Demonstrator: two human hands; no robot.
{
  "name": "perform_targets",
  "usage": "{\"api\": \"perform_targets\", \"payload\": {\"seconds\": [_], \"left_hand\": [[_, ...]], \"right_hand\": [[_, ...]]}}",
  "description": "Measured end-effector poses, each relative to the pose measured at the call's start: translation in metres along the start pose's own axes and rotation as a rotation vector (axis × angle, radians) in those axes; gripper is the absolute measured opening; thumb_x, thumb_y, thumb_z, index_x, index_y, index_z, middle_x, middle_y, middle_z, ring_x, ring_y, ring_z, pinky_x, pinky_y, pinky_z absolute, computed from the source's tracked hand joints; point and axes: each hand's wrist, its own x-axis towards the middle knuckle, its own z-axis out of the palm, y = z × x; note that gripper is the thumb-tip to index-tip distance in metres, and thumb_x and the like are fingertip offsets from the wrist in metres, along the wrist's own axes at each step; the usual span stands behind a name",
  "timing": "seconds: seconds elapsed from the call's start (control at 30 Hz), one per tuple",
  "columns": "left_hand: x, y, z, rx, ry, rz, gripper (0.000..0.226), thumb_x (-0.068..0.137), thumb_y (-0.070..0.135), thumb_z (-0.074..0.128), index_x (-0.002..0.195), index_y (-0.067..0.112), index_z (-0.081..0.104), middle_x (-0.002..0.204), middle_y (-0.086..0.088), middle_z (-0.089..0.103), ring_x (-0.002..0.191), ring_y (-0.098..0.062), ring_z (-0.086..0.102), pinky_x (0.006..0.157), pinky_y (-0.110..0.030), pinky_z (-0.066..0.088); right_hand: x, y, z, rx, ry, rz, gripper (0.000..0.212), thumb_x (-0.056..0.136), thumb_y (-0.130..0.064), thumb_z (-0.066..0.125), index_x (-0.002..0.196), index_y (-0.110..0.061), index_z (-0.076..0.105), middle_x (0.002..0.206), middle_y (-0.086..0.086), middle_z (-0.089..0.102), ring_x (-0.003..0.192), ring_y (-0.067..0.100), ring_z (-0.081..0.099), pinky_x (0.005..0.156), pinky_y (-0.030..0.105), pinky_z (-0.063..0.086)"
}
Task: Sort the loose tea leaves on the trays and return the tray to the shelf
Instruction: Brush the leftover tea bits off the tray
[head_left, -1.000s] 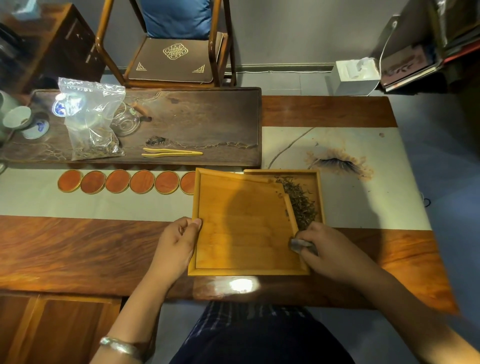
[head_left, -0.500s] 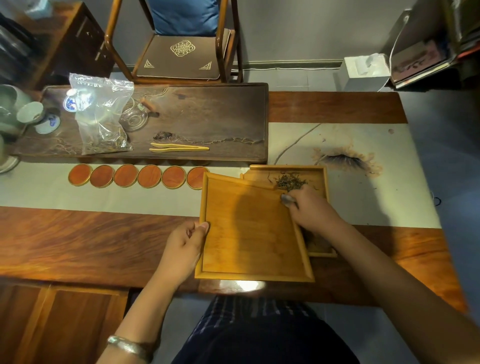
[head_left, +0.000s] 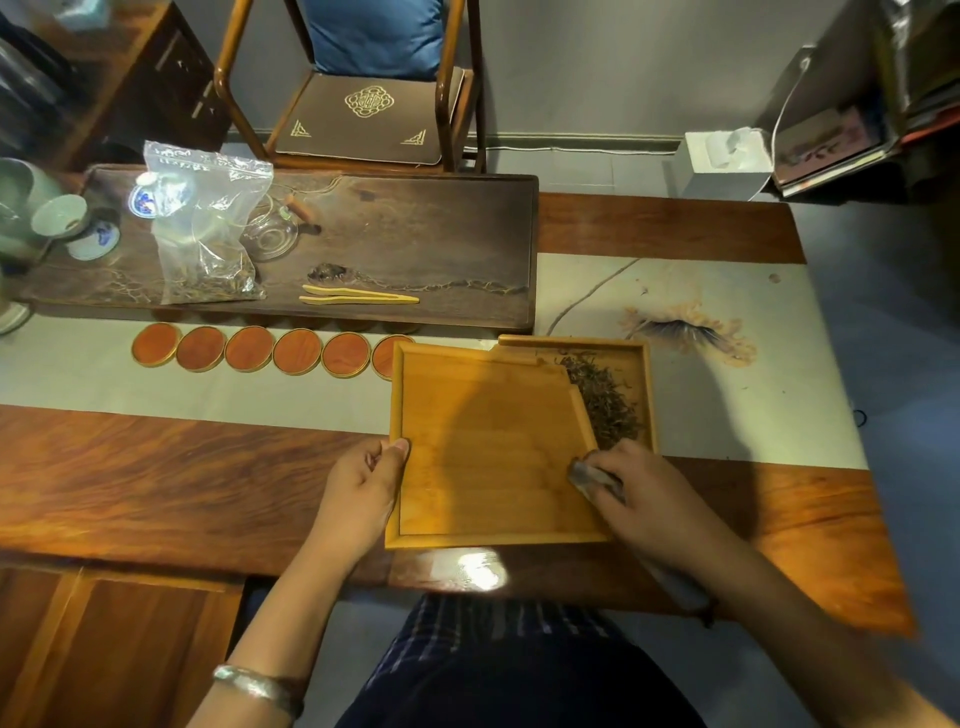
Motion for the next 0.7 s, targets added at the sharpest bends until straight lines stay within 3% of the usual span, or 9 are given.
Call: {"api": "perform_targets", "payload": {"seconds": [0.1,0.2,0.4,0.53,0.7], "left_hand": [[-0.005,0.003,0.001,0.008,-0.021,0.064,0.034,0.099,0.023,0.048,0.072,0.005,0.059,0.058,0.006,0.056,0.053,-0.001,0.052,0.051,-0.010,0.040],[-0.011,0.005,-0.001,0.029,-0.062,0.119,0.032,0.099,0.020,0.047,0.069,0.012,0.057,0.057,0.012,0.058,0.055,0.003,0.053,0.052,-0.008,0.038],[-0.017,0.001,-0.001,-0.033,-0.092,0.086,0.028,0.099,0.019,0.047,0.075,0.012,0.060,0.060,0.012,0.063,0.057,0.003,0.056,0.054,-0.007,0.041],[-0.021,-0.005,-0.005,-0.027,-0.090,0.071,0.027,0.098,0.022,0.048,0.078,0.010,0.062,0.063,0.008,0.062,0.059,0.000,0.057,0.056,-0.009,0.042],[-0.026,-0.008,-0.008,-0.079,-0.065,0.034,0.031,0.099,0.017,0.045,0.071,0.012,0.058,0.055,0.010,0.059,0.051,0.003,0.053,0.051,-0.008,0.040]], "right_hand": [[0.003,0.005,0.011,-0.012,0.049,0.041,0.010,0.095,-0.025,0.051,0.092,-0.023,0.060,0.088,-0.003,0.045,0.074,0.009,0.046,0.056,0.014,0.029],[0.020,0.011,0.011,-0.034,0.124,0.093,0.016,0.096,-0.022,0.050,0.107,-0.019,0.062,0.097,0.004,0.048,0.080,0.014,0.048,0.063,0.023,0.035],[0.064,0.020,0.004,0.022,0.193,0.097,0.016,0.096,-0.021,0.049,0.084,-0.017,0.058,0.089,0.006,0.050,0.076,0.016,0.046,0.058,0.024,0.027],[0.087,0.029,0.001,0.119,0.220,0.125,0.030,0.096,-0.018,0.051,0.066,-0.016,0.051,0.066,-0.001,0.047,0.061,0.014,0.044,0.050,0.027,0.025],[0.095,0.053,-0.004,0.162,0.215,0.275,0.029,0.095,-0.017,0.049,0.067,-0.012,0.053,0.063,0.003,0.049,0.061,0.021,0.046,0.051,0.029,0.028]]}}
